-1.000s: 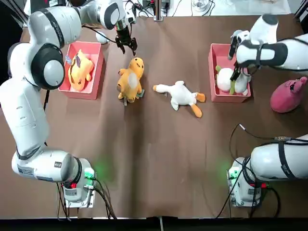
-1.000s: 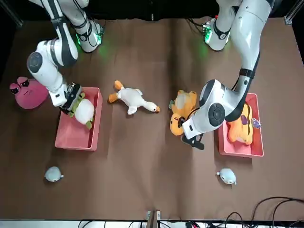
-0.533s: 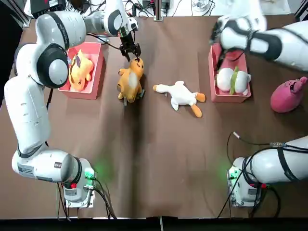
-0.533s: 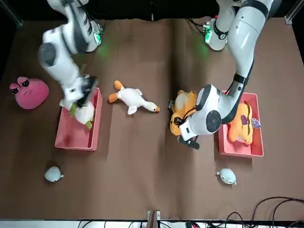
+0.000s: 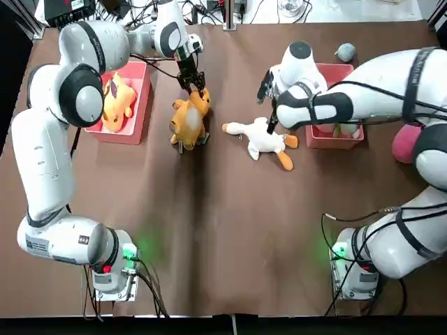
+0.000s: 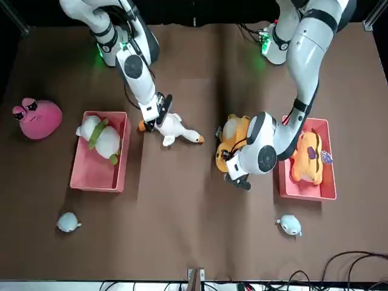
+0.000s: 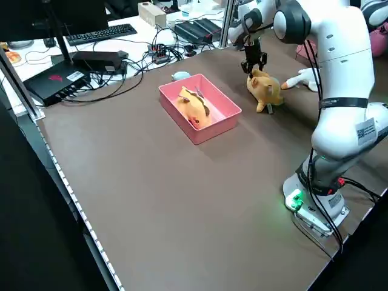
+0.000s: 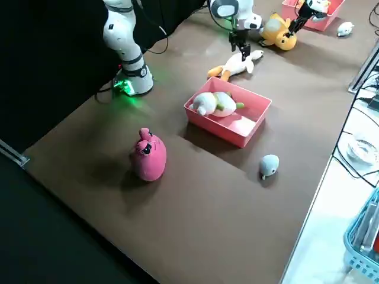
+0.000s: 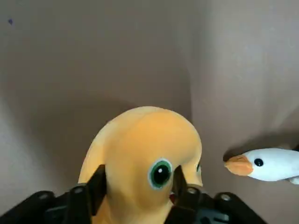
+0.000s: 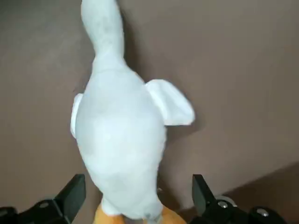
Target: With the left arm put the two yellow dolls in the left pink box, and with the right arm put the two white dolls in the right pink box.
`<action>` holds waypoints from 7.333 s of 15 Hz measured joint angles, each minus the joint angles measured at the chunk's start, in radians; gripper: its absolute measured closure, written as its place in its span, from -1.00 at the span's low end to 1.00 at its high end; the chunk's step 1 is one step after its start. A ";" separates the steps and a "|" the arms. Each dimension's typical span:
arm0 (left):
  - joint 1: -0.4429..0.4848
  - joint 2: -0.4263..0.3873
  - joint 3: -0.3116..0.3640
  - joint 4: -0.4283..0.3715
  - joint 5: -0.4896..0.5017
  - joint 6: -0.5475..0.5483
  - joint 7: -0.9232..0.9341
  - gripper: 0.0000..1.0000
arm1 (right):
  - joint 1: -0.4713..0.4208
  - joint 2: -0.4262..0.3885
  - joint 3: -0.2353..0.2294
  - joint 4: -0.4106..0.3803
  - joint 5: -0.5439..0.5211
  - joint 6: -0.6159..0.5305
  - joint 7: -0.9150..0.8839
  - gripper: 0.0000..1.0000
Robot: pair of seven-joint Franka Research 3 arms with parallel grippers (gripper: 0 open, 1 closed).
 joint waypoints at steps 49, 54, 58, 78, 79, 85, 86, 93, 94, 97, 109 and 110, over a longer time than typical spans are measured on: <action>0.245 -0.144 0.157 0.063 0.314 -0.349 -0.187 0.81 | -0.557 0.096 -0.060 0.074 -0.054 0.043 0.003 0.74; 0.263 -0.118 0.157 0.064 0.307 -0.322 -0.187 0.81 | -0.558 0.136 -0.058 0.087 -0.054 0.074 0.005 0.25; 0.264 -0.116 0.157 0.064 0.307 -0.318 -0.187 0.81 | -0.561 0.102 -0.059 0.169 -0.054 0.013 0.005 -0.72; 0.301 -0.409 0.156 0.092 0.307 -0.456 -0.184 -1.00 | -0.586 -0.172 -0.111 0.858 -0.068 -1.043 0.204 -0.95; 0.304 -0.413 0.154 0.091 0.307 -0.457 -0.184 -1.00 | -0.594 -0.198 -0.111 0.838 -0.066 -1.052 0.207 -0.95; 0.304 -0.548 0.145 0.094 0.306 -0.583 -0.189 -1.00 | -0.611 -0.238 -0.105 0.762 -0.062 -1.050 0.314 -1.00; 0.304 -0.566 0.142 0.090 0.306 -0.601 -0.189 -1.00 | -0.611 -0.238 -0.101 0.759 -0.062 -1.046 0.331 -1.00; 0.333 -0.577 0.125 0.078 0.223 -0.611 -0.183 -1.00 | -0.620 -0.175 -0.100 0.745 -0.062 -0.961 0.359 -1.00; 0.342 -0.578 0.124 0.078 0.213 -0.610 -0.179 -1.00 | -0.620 -0.170 -0.100 0.745 -0.062 -0.961 0.359 -1.00; 0.361 -0.582 0.123 0.078 0.152 -0.606 -0.178 -1.00 | -0.620 -0.171 -0.099 0.746 -0.062 -0.959 0.359 -1.00; 0.157 -0.764 0.332 -0.073 0.110 -0.551 -0.090 -1.00 | -0.620 -0.171 -0.099 0.746 -0.065 -0.948 0.359 -1.00; 0.155 -0.792 0.335 -0.117 0.110 -0.523 -0.088 -1.00 | -0.620 -0.171 -0.099 0.747 -0.065 -0.948 0.359 -1.00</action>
